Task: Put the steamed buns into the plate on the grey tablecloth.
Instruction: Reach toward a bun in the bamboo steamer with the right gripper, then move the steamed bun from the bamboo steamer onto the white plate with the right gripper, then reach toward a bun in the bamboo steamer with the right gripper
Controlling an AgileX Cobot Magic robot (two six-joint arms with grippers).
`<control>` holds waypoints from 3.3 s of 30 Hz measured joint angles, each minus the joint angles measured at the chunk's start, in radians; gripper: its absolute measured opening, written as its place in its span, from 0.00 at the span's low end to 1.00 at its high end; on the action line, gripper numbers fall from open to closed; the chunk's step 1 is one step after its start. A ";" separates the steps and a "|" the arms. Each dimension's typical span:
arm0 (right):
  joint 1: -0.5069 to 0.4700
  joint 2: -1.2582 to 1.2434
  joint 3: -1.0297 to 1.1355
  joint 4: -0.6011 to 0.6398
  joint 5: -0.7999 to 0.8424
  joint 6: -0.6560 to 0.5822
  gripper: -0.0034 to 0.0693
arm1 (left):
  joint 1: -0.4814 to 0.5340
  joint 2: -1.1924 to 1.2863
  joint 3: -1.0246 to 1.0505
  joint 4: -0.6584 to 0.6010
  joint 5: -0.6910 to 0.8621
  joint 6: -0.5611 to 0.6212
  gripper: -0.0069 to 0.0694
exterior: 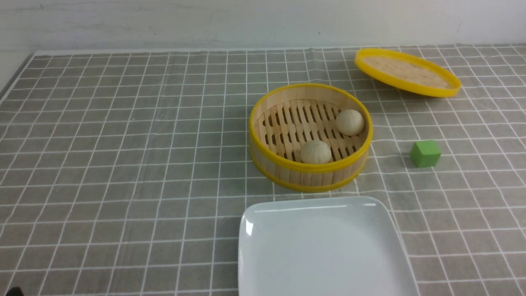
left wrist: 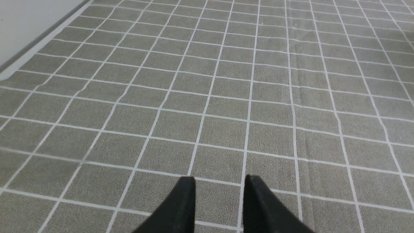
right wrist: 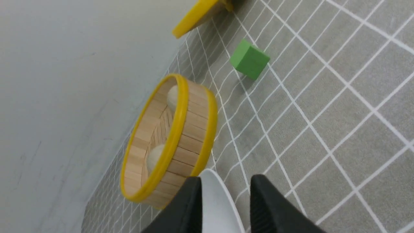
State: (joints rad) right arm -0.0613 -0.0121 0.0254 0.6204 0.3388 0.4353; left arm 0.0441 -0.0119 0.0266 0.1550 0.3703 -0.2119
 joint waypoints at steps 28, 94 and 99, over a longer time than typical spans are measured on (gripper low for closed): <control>0.212 1.371 -1.051 -0.249 0.422 -0.562 0.39 | 0.000 0.000 0.000 0.000 0.000 0.000 0.41; 0.667 1.692 -1.206 -0.429 0.697 -0.531 0.82 | 0.000 0.000 0.000 0.000 0.000 0.000 0.41; 0.666 1.713 -1.409 -0.566 0.723 -0.526 0.89 | 0.000 0.000 0.000 0.000 0.000 0.000 0.41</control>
State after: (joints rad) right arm 0.6044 1.7010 -1.3838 0.0548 1.0615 -0.0909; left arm 0.0441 -0.0123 0.0266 0.1550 0.3703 -0.2119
